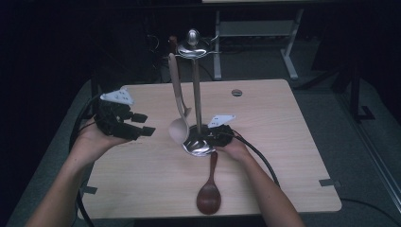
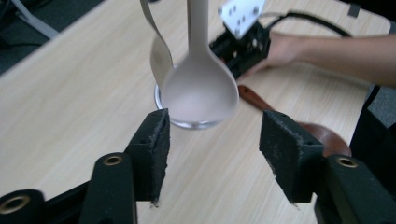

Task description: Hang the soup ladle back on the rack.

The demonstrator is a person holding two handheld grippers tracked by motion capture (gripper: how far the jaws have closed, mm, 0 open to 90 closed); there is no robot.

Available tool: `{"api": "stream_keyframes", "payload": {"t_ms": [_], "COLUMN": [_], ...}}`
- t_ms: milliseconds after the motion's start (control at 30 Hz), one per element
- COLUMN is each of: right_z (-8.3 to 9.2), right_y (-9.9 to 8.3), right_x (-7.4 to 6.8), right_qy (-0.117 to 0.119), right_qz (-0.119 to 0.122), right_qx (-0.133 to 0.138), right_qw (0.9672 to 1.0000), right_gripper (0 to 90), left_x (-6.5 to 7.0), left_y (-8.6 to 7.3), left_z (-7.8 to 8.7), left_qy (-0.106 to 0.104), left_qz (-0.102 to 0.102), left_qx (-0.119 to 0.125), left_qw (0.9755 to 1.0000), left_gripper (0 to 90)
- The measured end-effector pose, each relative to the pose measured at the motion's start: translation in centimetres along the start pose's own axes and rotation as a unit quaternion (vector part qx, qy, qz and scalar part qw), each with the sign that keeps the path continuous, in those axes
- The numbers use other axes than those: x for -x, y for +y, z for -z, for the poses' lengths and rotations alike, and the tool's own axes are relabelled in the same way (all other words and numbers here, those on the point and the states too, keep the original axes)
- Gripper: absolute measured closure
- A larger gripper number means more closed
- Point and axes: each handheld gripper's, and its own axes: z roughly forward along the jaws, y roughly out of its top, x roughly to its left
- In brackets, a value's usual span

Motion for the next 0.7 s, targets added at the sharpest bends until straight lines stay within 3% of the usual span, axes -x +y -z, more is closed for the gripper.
{"api": "stream_keyframes", "payload": {"t_ms": [300,400,700], "right_z": [0.0,0.2,2.8], "right_y": [0.1,0.2,0.3], "right_x": [-0.1,-0.2,-0.3], "right_qy": [-0.001,0.000,0.005], "right_qz": [0.000,0.004,-0.023], "right_qx": [-0.004,-0.008,-0.005], "right_qw": [1.0000,1.0000,0.9997], "right_gripper": [70.9,64.0,48.3], "left_x": [0.5,0.6,0.9], "left_y": [-4.8,-6.2,-9.5], "left_z": [-3.7,-4.8,-7.7], "left_qy": [-0.014,-0.019,-0.016], "left_qz": [0.022,0.025,0.039], "left_qx": [0.002,-0.004,-0.007], "left_qw": [0.9997,0.9995,0.9991], "left_gripper": [33.3,29.6,18.2]}}
